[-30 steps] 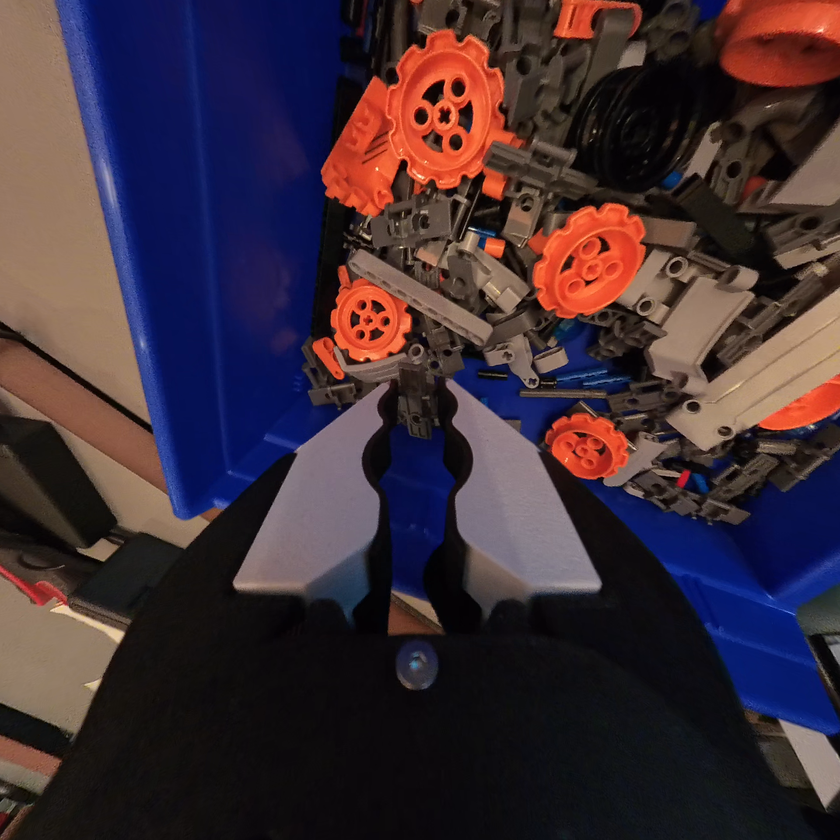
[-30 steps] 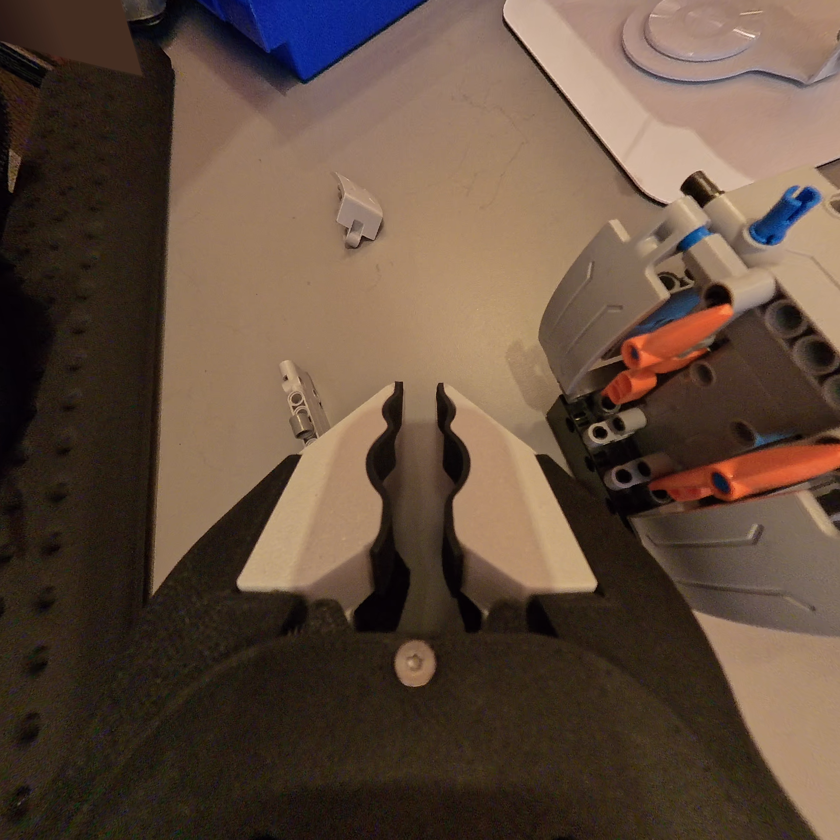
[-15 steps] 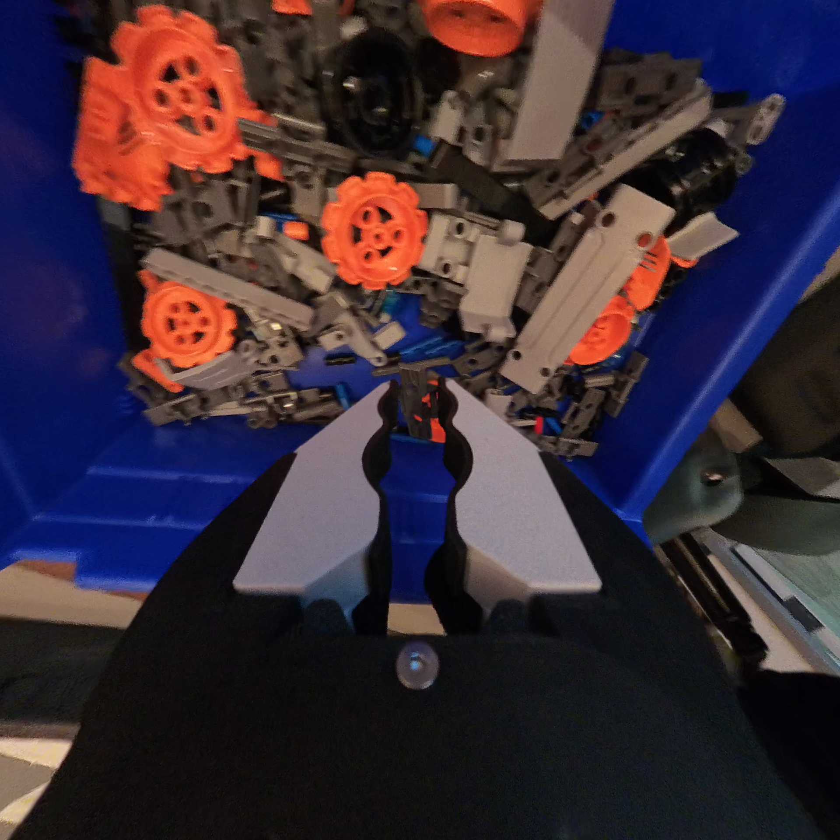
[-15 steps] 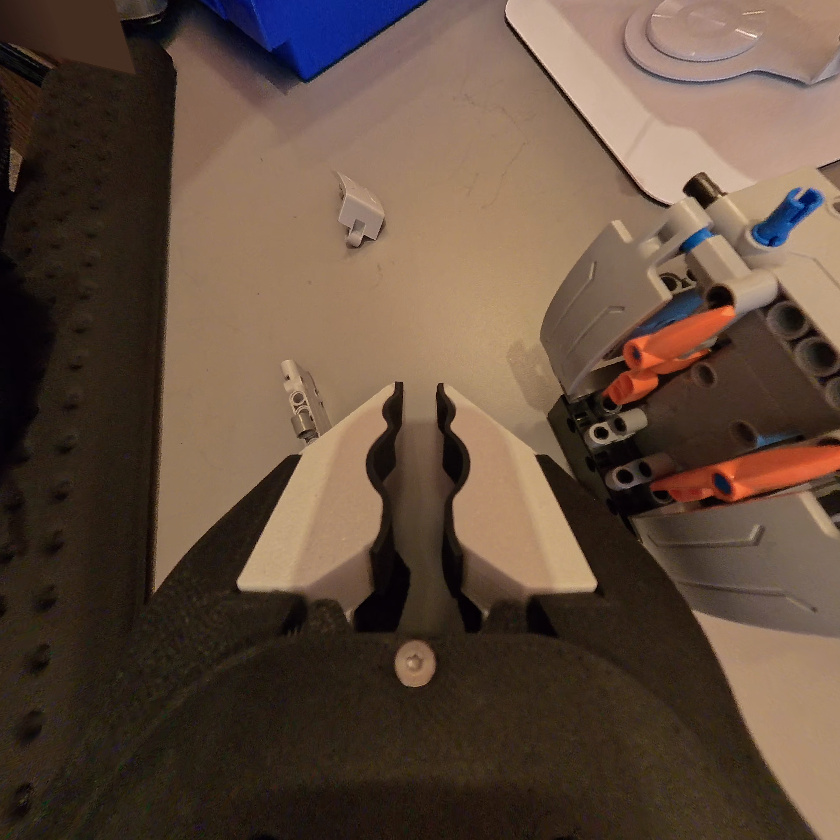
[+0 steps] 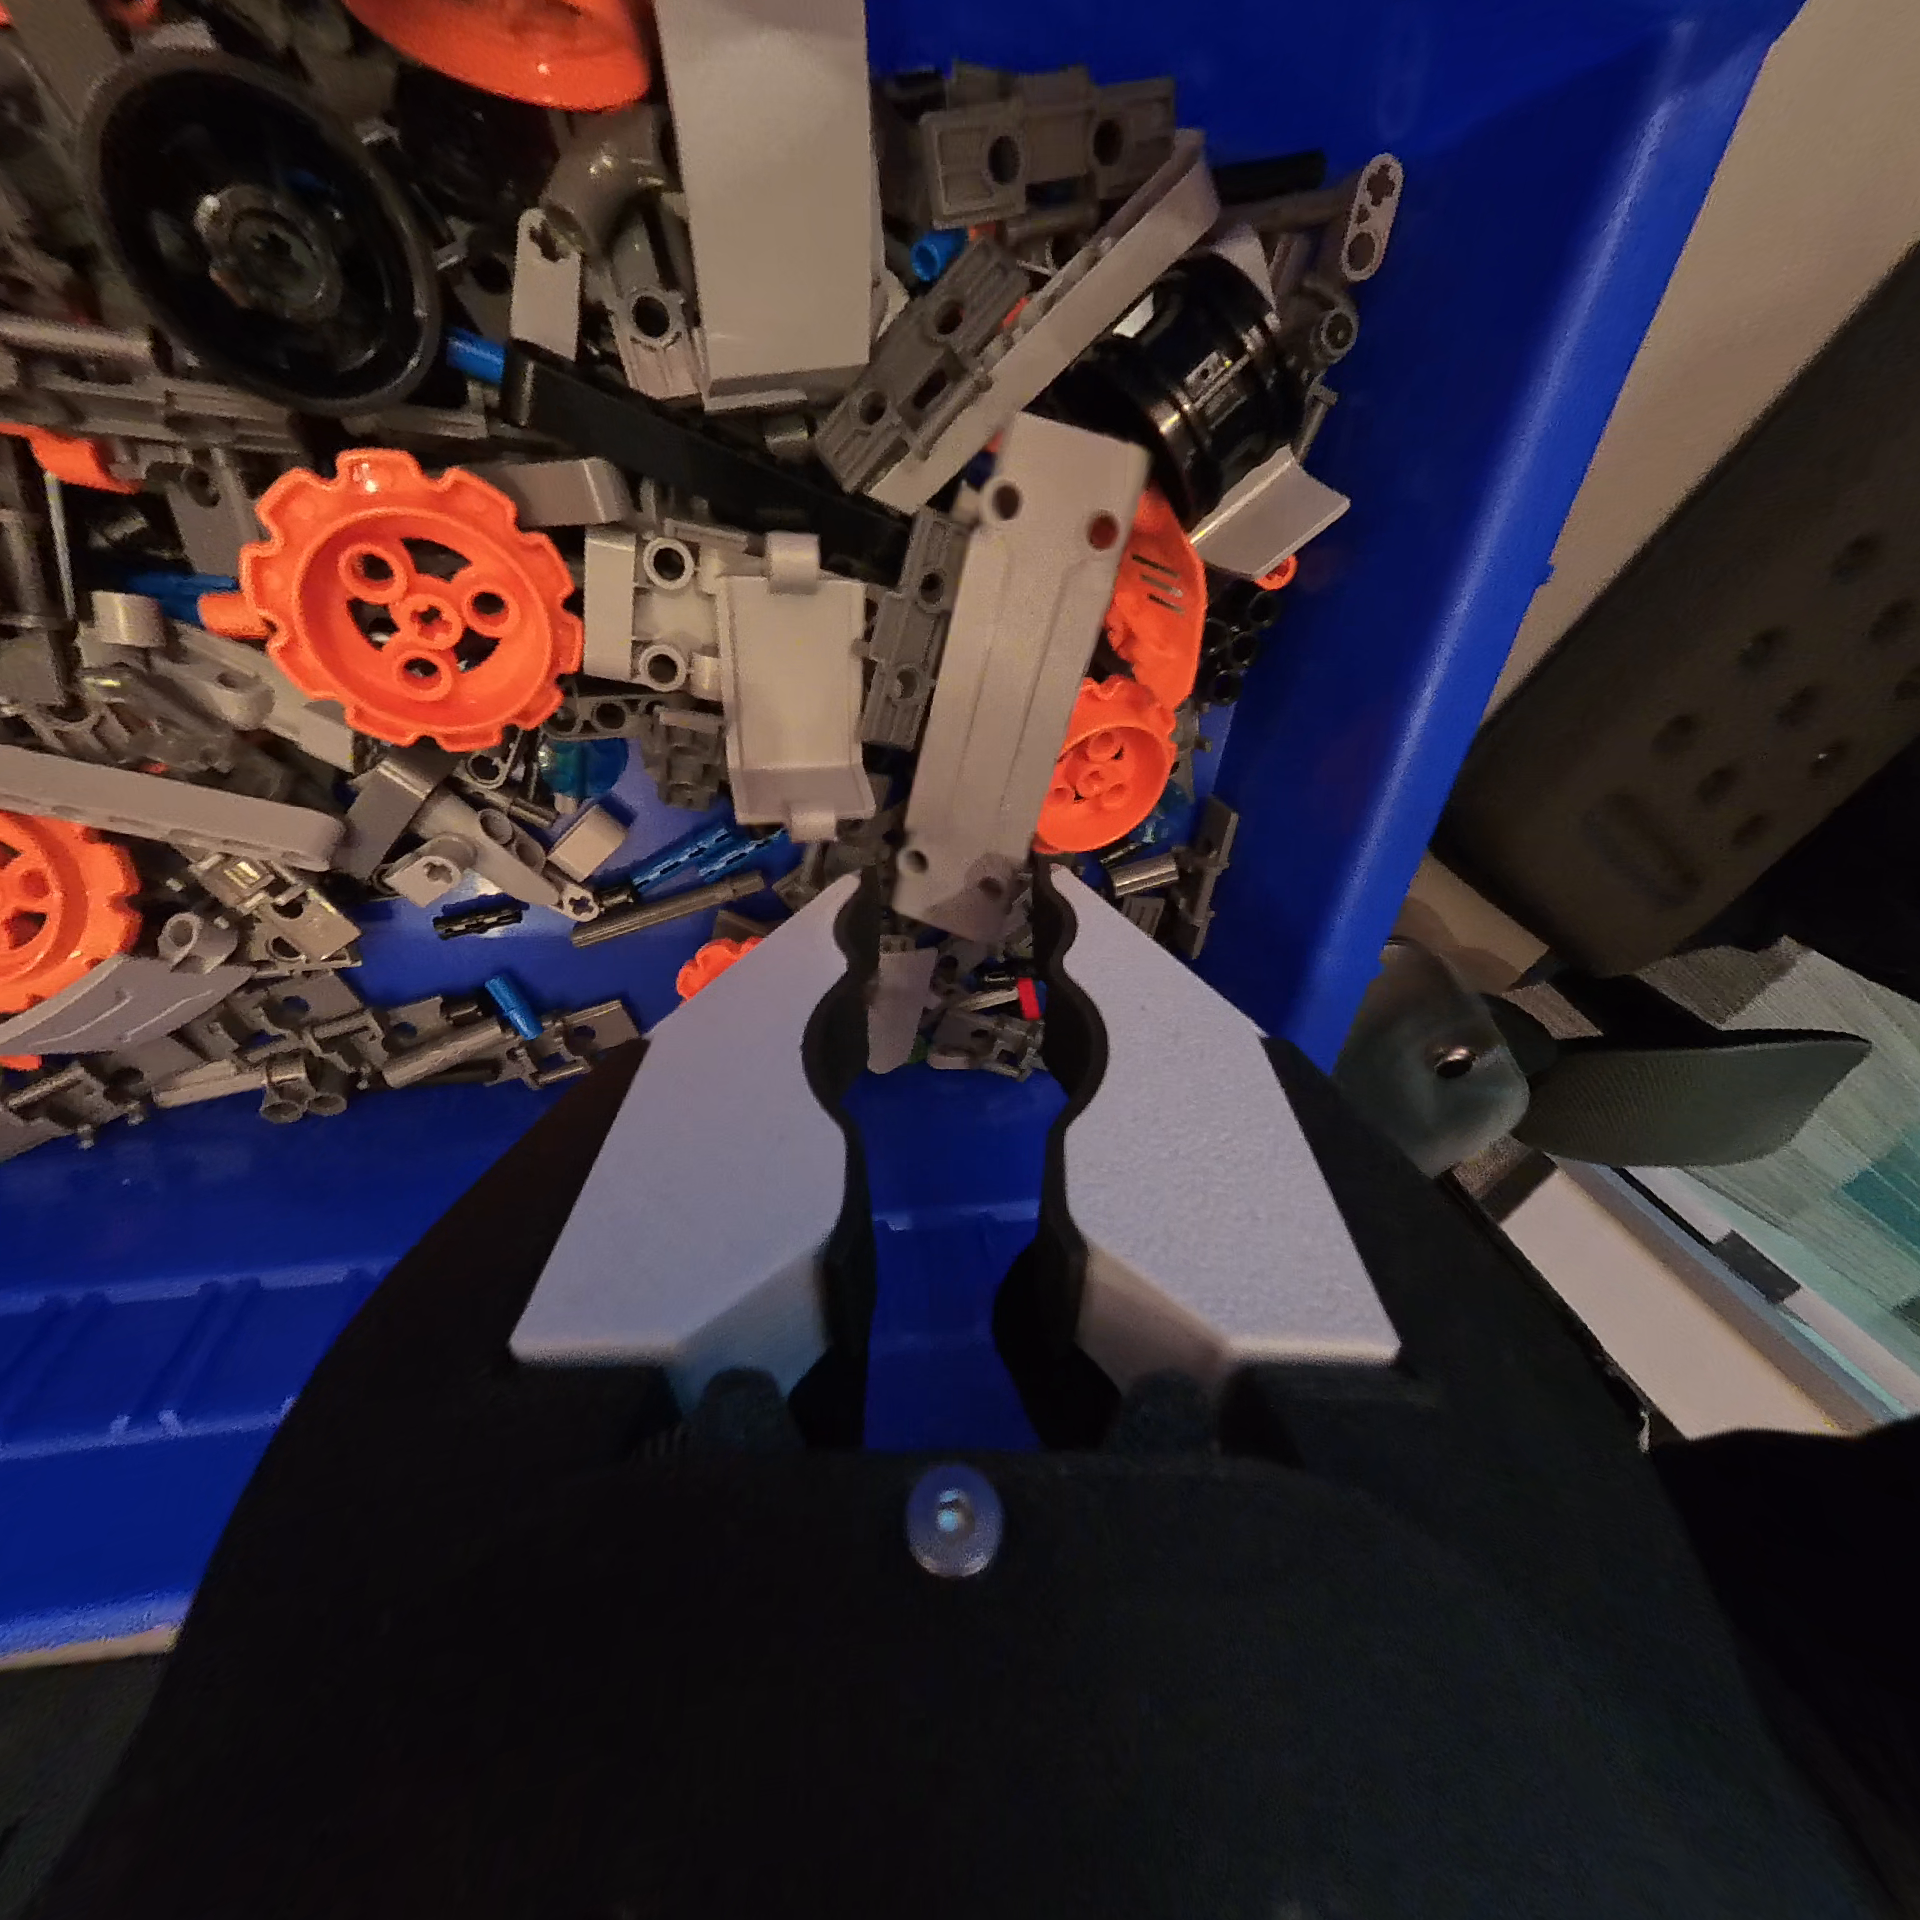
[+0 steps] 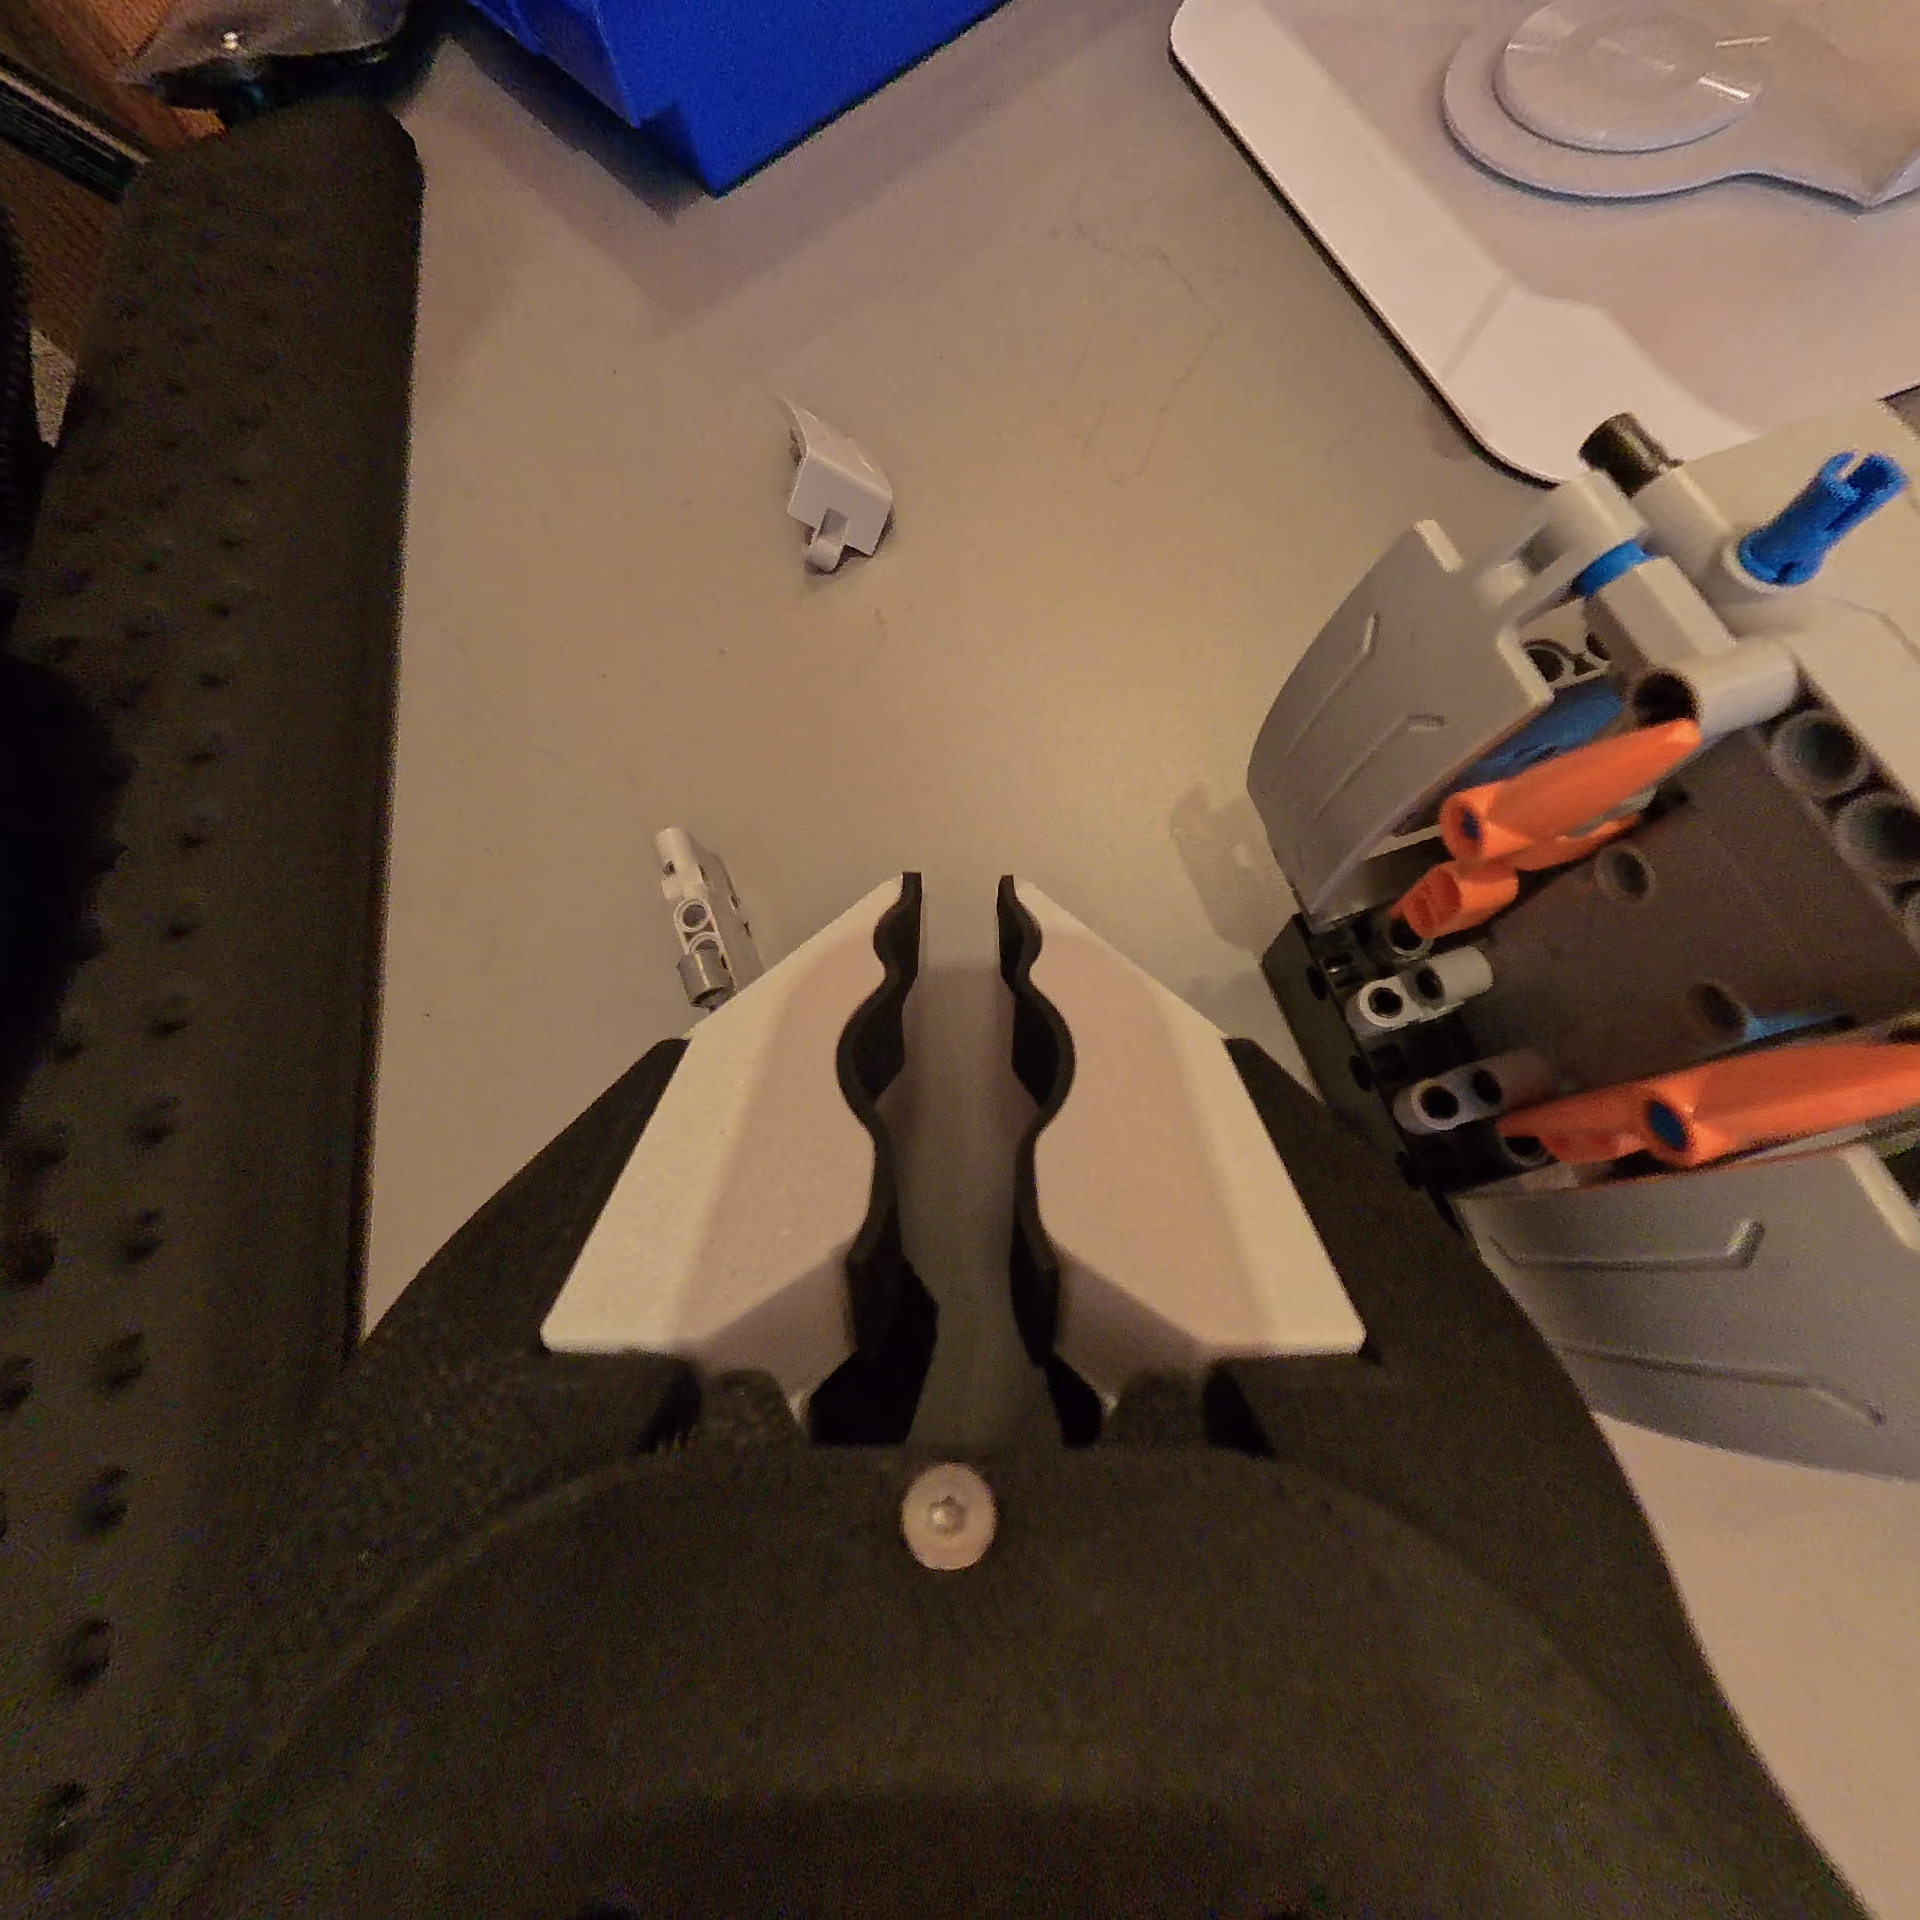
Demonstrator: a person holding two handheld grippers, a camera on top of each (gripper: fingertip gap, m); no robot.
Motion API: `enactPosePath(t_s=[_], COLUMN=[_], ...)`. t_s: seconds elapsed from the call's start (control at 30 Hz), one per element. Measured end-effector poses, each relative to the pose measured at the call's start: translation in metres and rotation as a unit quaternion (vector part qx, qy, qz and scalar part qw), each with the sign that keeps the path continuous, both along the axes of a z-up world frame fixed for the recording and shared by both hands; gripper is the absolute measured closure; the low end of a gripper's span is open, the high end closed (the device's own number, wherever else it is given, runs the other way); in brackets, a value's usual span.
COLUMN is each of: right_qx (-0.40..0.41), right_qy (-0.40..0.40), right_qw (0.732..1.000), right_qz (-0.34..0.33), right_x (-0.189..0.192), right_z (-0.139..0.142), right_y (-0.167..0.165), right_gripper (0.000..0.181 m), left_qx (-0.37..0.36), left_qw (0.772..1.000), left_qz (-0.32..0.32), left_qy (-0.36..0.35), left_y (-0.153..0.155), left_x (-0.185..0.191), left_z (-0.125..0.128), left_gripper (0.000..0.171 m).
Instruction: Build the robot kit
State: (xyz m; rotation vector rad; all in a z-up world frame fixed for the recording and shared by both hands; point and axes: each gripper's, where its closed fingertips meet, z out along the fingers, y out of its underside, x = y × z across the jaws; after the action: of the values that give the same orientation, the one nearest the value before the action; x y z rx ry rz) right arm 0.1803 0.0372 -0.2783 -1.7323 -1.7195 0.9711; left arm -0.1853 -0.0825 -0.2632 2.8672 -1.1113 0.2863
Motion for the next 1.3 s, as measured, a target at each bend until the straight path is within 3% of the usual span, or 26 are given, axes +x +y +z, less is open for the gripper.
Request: enactPosePath(t_s=[0.27, 0.57, 0.9, 1.0, 1.3], right_qx=[-0.001, -0.002, -0.005, -0.005, -0.007], right_qy=[0.003, 0.007, 0.003, 0.003, 0.004], right_qw=[1.000, 1.000, 1.000, 1.000, 1.000], right_qz=[0.000, 0.000, -0.005, -0.004, -0.003], right_x=[-0.001, 0.000, 0.000, 0.000, 0.000], right_z=[0.001, 0.003, 0.000, -0.001, 0.000], right_y=[0.000, 0.000, 0.003, 0.003, 0.002], right_gripper=[0.168, 0.168, 0.168, 0.168, 0.168], left_qx=[0.090, 0.144, 0.134, 0.118, 0.062], left_qw=[0.995, 0.985, 0.984, 0.983, 0.985], left_qz=[0.051, 0.087, 0.082, 0.117, 0.147], left_qy=[0.006, 0.049, 0.087, 0.076, 0.062], left_y=[0.034, 0.066, 0.081, 0.089, 0.096], left_x=[-0.022, -0.060, -0.078, -0.083, -0.077], left_z=[0.020, 0.021, -0.001, -0.009, -0.019], left_gripper=[0.141, 0.131, 0.126, 0.126, 0.138])
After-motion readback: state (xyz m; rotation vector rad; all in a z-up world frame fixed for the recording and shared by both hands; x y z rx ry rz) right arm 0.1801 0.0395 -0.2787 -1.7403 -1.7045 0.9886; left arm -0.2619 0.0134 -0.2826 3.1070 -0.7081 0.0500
